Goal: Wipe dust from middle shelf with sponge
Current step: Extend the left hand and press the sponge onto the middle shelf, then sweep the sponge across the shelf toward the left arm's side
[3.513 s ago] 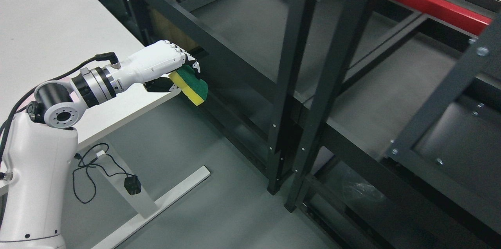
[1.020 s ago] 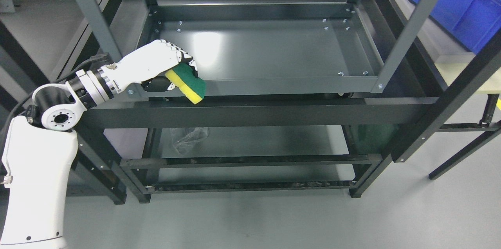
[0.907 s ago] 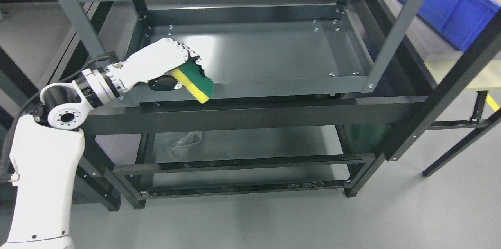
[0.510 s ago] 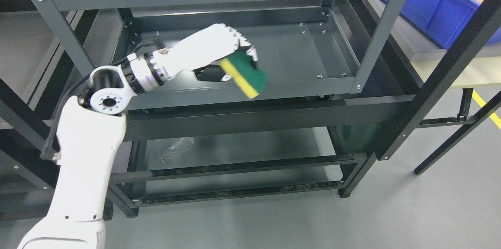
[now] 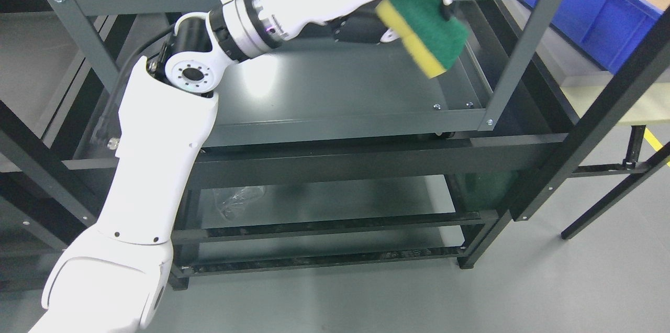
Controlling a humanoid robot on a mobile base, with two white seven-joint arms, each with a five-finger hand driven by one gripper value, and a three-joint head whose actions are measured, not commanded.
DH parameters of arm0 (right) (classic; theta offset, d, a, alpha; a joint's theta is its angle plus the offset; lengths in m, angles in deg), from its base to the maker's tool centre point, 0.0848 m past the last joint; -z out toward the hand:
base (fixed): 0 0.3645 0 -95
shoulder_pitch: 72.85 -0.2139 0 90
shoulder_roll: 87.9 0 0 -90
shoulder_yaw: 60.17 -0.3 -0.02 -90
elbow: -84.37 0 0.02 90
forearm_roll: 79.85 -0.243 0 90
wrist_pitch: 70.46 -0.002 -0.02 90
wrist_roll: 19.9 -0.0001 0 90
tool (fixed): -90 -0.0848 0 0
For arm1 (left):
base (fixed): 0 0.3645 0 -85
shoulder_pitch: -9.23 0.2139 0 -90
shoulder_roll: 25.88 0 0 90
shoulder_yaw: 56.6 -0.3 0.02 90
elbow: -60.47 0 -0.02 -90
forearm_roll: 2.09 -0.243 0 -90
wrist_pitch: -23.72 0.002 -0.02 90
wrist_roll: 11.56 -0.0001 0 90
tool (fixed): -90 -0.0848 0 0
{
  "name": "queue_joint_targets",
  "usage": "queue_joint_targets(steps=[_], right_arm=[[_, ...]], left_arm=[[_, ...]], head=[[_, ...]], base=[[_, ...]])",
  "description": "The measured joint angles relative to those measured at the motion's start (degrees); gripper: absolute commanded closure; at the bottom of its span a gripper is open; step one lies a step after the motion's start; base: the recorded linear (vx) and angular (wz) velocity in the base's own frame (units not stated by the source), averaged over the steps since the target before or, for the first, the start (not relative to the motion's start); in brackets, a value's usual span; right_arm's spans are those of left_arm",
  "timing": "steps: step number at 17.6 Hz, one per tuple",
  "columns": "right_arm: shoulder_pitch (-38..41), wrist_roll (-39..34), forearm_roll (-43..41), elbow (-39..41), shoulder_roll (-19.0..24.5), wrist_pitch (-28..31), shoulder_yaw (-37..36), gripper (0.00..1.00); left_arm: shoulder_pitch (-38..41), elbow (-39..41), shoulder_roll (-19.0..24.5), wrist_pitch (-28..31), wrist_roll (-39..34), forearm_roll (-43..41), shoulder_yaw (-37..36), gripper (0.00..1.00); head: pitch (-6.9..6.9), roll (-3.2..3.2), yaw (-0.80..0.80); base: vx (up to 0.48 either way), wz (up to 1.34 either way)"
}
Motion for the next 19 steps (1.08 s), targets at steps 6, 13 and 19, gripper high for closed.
queue_joint_targets(steps=[6, 13, 19], right_arm=[[-0.01, 0.0, 0.0, 0.0, 0.0, 0.0, 0.0, 0.0], [-0.02, 0.0, 0.0, 0.0, 0.0, 0.0, 0.0, 0.0], [0.0, 0.0, 0.0, 0.0, 0.0, -0.01, 0.0, 0.0]], left_arm=[[-2.97, -0.38, -1.56, -0.03, 2.0, -5.45, -3.05, 0.99], [-3.89, 0.26, -0.98, -0.07, 4.72, -8.26, -2.48, 0.98], [-1.94, 3.44, 7.38, -0.19, 5.37, -1.0, -0.37, 0.98]], head=[[0.0, 0.0, 0.0], [0.0, 0.0, 0.0], [0.0, 0.0, 0.0]], base=[[0.047, 0.12], [0.021, 0.04], [0.022, 0.03]])
